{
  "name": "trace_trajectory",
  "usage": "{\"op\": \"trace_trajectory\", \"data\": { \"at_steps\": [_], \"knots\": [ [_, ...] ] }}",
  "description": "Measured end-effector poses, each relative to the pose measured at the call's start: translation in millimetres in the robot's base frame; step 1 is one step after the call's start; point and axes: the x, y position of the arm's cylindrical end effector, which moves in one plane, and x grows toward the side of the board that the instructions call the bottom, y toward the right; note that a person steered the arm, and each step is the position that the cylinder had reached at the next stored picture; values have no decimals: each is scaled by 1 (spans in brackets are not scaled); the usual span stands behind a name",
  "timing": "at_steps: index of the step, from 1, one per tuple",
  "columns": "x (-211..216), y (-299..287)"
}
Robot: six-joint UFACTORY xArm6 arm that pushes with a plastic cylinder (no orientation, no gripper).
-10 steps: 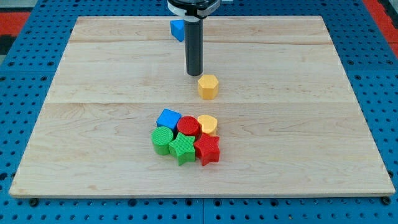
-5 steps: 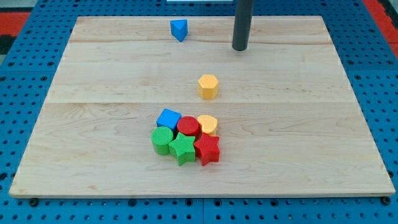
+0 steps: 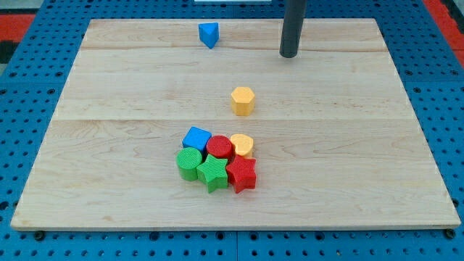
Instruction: Push the yellow hexagon towards the group of the blocks
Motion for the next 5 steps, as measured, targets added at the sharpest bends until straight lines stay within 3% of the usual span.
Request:
{"op": "trace_trajectory", "data": {
  "at_steps": [1, 5],
  "knots": [
    [-29, -1],
    [-26, 3]
  ]
}}
